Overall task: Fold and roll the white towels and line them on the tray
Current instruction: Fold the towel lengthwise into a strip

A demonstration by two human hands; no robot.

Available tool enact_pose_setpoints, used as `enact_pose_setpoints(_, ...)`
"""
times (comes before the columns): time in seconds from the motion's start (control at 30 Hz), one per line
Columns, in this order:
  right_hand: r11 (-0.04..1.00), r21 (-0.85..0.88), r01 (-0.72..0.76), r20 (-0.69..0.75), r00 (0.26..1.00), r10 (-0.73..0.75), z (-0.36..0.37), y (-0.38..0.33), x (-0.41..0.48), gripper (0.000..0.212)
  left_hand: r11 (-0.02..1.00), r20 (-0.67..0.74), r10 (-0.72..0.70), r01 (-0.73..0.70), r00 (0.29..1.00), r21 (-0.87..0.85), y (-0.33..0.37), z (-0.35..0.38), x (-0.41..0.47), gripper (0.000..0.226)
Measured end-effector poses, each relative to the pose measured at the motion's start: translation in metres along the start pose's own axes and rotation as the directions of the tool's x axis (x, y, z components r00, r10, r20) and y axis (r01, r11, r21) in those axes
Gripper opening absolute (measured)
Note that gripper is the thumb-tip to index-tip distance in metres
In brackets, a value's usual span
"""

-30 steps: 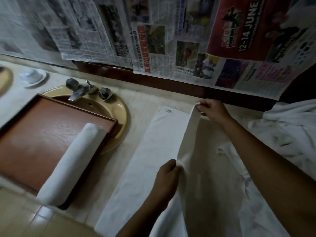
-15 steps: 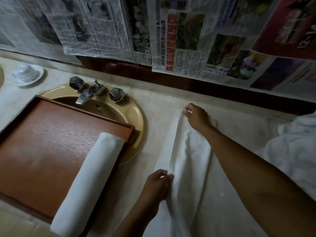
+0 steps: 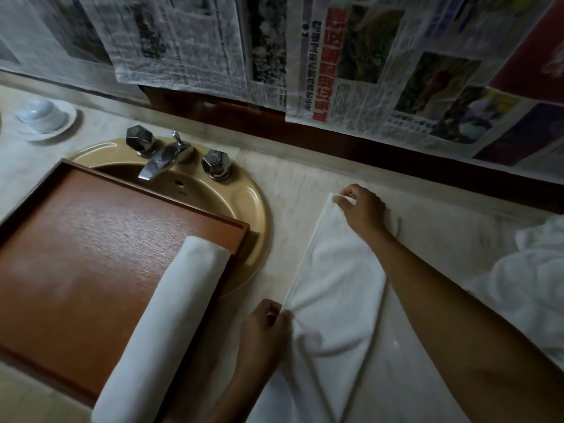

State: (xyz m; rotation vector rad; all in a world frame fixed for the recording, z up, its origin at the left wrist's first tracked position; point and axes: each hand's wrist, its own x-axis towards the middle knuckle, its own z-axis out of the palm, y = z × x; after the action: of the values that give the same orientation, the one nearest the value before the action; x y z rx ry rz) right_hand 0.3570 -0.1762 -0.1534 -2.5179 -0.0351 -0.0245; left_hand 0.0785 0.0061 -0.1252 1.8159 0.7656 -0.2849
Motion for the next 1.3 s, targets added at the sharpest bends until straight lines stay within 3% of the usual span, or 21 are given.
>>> enact_pose_setpoints(0.23,0.996,-0.073,0.042,-0.224,0.973,-0.058,0.018,0.001,-0.015,0.023,0.996,-0.056,0.043,-0.038,0.998,0.085,0.003,0.005,-0.004,0.018)
enact_pose_setpoints(0.33,0.974,-0.096,0.203,-0.245,0.944,-0.221,0.008,-0.007,-0.028,0.014,0.992,-0.061,0.042,-0.034,0.997,0.124,0.006,0.004,-0.005,0.017)
enact_pose_setpoints(0.43,0.918,-0.132,0.374,-0.091,0.918,-0.387,0.004,-0.007,-0.065,0.023,0.992,-0.066,0.045,-0.037,0.997,0.122,0.009,0.002,-0.008,0.017)
enact_pose_setpoints(0.53,0.886,-0.272,0.377,0.198,0.922,-0.332,0.010,0.013,-0.098,0.049,0.995,-0.007,-0.028,0.029,1.000,0.092,0.014,0.003,-0.014,0.017)
enact_pose_setpoints(0.6,0.876,-0.291,0.385,0.223,0.917,-0.329,0.009,0.020,-0.099,0.052,0.977,0.175,-0.182,0.199,0.968,-0.082,0.019,0.003,-0.018,0.016)
enact_pose_setpoints(0.67,0.882,-0.284,0.375,0.214,0.922,-0.323,0.006,0.017,-0.095,0.052,0.918,0.363,-0.267,0.350,0.893,-0.184,0.021,0.002,-0.022,0.013)
enact_pose_setpoints(0.73,0.881,-0.295,0.371,0.205,0.925,-0.321,0.007,0.015,-0.092,0.052,0.950,0.314,-0.245,0.291,0.917,-0.110,0.016,-0.002,-0.021,0.011)
enact_pose_setpoints(0.87,0.872,-0.308,0.381,0.190,0.923,-0.336,0.008,0.017,-0.092,0.049,0.969,0.084,-0.053,0.031,0.995,0.247,0.000,-0.008,-0.019,0.014)
enact_pose_setpoints(1.07,0.866,-0.326,0.380,0.207,0.922,-0.327,0.009,0.016,-0.089,0.050,0.956,0.080,0.039,-0.061,0.996,0.286,-0.003,-0.004,-0.017,0.015)
enact_pose_setpoints(1.2,0.874,-0.352,0.336,0.150,0.942,-0.301,0.005,0.001,-0.104,0.052,0.953,0.082,0.013,-0.038,0.997,0.302,0.001,-0.004,-0.018,0.015)
enact_pose_setpoints(1.3,0.869,-0.304,0.391,0.181,0.919,-0.350,0.006,-0.009,-0.147,0.053,0.954,0.088,-0.003,-0.024,0.996,0.297,0.005,-0.006,-0.022,0.014)
